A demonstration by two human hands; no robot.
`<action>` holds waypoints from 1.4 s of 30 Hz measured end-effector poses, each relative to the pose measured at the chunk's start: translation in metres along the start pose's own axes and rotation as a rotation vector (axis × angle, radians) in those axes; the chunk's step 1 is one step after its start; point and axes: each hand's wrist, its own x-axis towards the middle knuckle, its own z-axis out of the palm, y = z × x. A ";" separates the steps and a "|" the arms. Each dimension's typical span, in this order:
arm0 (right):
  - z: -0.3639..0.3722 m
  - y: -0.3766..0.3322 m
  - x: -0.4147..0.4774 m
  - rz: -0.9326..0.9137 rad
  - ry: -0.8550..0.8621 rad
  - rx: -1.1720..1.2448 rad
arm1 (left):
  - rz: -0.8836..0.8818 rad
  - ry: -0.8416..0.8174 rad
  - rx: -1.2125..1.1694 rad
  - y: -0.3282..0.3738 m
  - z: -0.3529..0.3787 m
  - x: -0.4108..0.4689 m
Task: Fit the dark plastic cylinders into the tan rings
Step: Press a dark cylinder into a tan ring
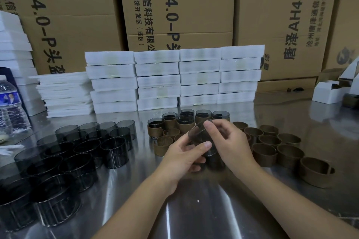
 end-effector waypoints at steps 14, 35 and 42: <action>-0.004 0.001 0.006 0.134 -0.100 0.034 | -0.055 -0.009 0.001 0.000 -0.002 0.000; -0.009 -0.004 0.010 0.370 -0.221 0.138 | -0.099 -0.106 -0.044 0.001 -0.003 -0.002; -0.011 -0.007 0.010 0.404 -0.295 0.207 | -0.104 -0.140 -0.058 0.000 -0.004 -0.001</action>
